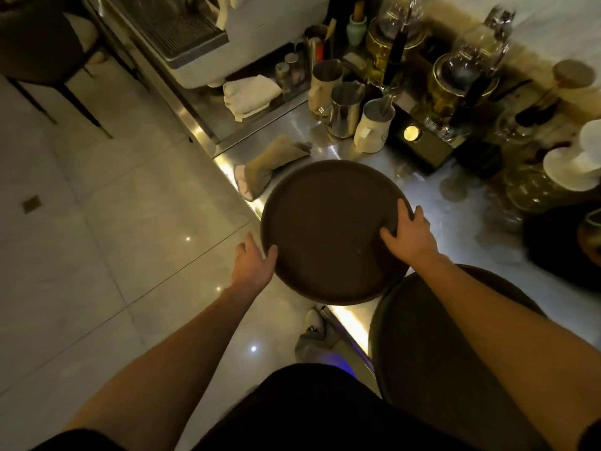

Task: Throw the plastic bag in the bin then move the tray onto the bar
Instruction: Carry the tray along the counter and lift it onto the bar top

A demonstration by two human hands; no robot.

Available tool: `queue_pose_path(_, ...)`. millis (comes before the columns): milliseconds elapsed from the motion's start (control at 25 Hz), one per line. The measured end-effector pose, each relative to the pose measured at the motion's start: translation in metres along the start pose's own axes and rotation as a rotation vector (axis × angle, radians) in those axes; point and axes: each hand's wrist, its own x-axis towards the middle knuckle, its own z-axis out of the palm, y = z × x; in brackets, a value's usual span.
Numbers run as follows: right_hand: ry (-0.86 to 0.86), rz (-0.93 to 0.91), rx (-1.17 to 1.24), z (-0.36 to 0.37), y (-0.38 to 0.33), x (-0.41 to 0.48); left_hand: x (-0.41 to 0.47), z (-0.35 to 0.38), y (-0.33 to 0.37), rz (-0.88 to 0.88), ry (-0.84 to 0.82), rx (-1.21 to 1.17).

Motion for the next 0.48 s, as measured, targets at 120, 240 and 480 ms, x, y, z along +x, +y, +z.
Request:
queue_pose_path(120, -0.016, 0.065, 0.108, 0.001, 0.012, 0.022, 0.011, 0.007, 0.016, -0.071, -0.012, -0.042)
queue_pose_path(240, 0.031, 0.121, 0.197, 0.004, 0.016, 0.034, 0.016, 0.012, 0.023, -0.107, -0.046, -0.017)
queue_pose_path(480, 0.104, 0.249, 0.355, 0.003, 0.017, 0.05, 0.035, 0.006, 0.019, -0.177, -0.059, 0.015)
